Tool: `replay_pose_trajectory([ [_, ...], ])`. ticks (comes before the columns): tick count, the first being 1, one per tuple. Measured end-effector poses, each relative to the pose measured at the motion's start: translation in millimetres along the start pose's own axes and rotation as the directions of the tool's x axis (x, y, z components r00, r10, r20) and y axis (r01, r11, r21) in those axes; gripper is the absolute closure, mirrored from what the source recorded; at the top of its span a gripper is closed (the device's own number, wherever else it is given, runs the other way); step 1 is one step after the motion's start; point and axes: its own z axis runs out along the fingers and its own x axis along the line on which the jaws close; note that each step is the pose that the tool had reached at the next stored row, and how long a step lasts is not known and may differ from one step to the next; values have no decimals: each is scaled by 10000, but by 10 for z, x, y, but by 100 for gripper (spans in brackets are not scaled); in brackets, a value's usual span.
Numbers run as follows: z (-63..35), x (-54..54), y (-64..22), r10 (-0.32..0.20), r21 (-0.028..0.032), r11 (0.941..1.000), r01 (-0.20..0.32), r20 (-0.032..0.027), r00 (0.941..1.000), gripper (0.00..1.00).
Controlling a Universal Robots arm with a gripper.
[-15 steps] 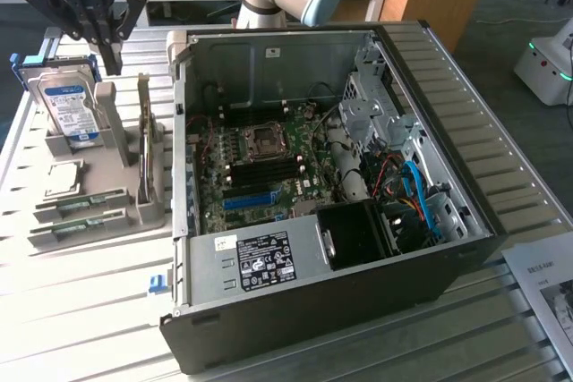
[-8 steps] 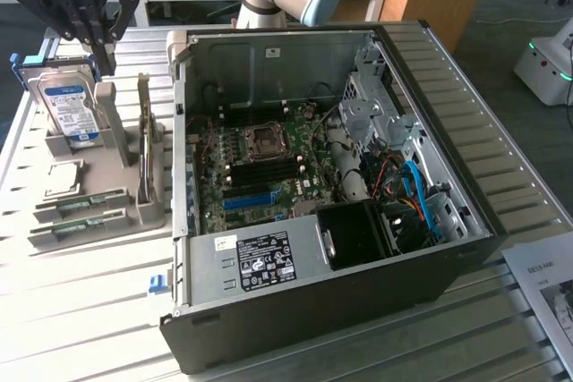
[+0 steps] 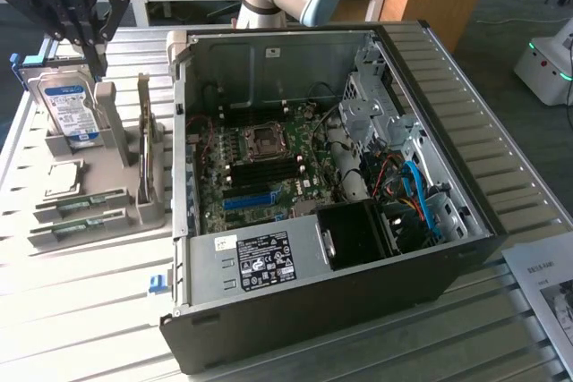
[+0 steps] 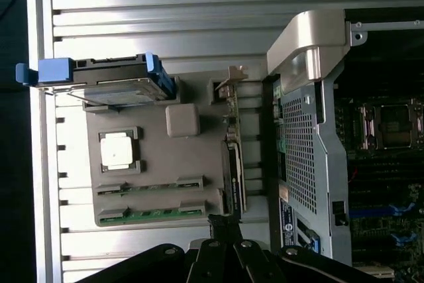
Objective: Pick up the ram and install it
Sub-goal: 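Reach for the ram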
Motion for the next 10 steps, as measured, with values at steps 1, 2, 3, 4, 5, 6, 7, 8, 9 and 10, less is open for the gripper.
replay_pose_trajectory([
  [1,0,12,-1,-1,0,10000,1,-1,10000,90],
  [2,1,25,-2,0,0,10000,0,-2,10000,90],
  [3,0,37,-3,0,0,10000,0,-5,10000,90],
  [4,0,49,-4,0,1,10000,0,-7,10000,90],
  [5,0,61,-4,0,1,10000,0,-9,10000,90],
  [6,1,72,-6,0,1,10000,0,-11,10000,90],
  [7,1,83,-6,0,1,10000,0,-13,10000,90],
  [8,1,95,-7,0,0,10000,0,-15,10000,90],
  [9,1,107,-8,0,1,10000,0,-18,10000,90],
  [10,1,118,-9,0,2,10000,0,-20,10000,90],
])
